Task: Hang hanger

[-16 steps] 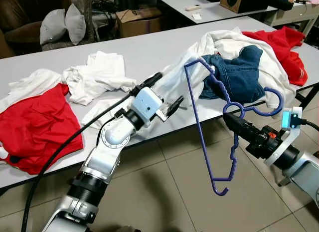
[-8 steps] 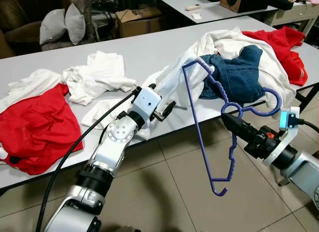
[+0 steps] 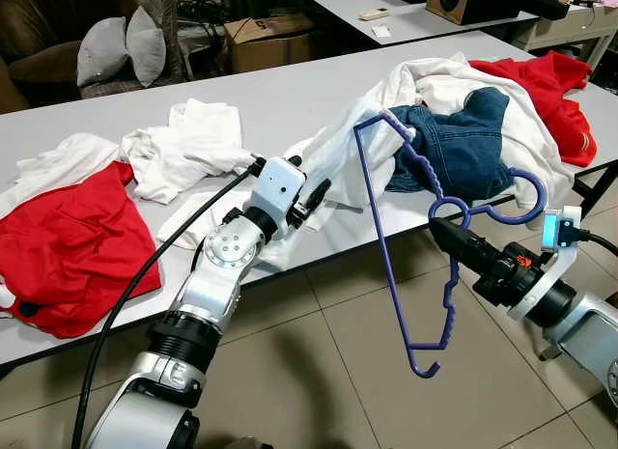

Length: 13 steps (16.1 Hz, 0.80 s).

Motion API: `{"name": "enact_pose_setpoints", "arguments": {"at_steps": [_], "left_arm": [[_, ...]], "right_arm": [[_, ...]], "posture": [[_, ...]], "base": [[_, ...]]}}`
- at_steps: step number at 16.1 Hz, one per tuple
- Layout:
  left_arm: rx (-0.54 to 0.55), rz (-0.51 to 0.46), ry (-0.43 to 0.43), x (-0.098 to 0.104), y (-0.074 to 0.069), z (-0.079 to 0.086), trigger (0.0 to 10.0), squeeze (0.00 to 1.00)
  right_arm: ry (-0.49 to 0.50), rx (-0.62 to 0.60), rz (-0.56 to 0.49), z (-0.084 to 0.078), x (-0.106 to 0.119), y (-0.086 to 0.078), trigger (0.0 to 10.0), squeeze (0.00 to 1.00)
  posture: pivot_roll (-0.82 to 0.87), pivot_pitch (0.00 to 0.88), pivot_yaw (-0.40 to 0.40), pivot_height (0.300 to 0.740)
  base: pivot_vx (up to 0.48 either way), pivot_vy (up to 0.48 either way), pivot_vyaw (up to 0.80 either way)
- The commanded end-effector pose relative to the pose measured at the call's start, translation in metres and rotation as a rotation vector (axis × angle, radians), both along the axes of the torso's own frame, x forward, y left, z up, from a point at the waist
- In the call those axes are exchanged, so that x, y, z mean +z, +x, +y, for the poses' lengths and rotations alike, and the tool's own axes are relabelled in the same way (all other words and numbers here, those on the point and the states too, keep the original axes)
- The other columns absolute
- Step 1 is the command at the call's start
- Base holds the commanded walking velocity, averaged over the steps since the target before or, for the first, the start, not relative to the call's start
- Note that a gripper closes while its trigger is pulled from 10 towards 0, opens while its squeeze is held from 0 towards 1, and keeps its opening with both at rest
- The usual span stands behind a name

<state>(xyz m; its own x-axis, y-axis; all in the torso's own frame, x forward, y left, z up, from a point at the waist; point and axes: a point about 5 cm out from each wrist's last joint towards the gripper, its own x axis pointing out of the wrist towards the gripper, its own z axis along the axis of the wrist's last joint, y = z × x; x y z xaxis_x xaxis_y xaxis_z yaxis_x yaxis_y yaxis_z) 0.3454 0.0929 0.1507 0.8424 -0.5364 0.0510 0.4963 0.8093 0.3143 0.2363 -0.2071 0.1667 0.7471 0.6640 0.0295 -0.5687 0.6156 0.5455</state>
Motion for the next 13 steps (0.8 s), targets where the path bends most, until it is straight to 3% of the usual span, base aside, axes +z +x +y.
{"name": "enact_pose_setpoints", "arguments": {"at_steps": [1, 10, 13], "left_arm": [[0.005, -0.012, 0.008, 0.002, 0.001, 0.004, 0.0, 0.0], [-0.007, -0.003, 0.01, 0.004, 0.003, 0.008, 0.0, 0.0], [-0.021, -0.012, -0.007, 0.015, 0.006, 0.01, 0.0, 0.0]], "right_arm": [[0.003, 0.006, -0.012, 0.0, 0.002, 0.001, 10.0, 0.0], [0.0, 0.005, -0.01, 0.0, 0.001, 0.002, 10.0, 0.0], [-0.005, 0.006, -0.007, 0.0, 0.0, 0.002, 10.0, 0.0]], "posture": [[-0.15, 0.0, 0.047, 0.74], [-0.14, 0.0, 0.043, 0.74], [-0.14, 0.0, 0.044, 0.74]], "base": [[0.0, 0.0, 0.0], [0.0, 0.0, 0.0], [0.0, 0.0, 0.0]]}}
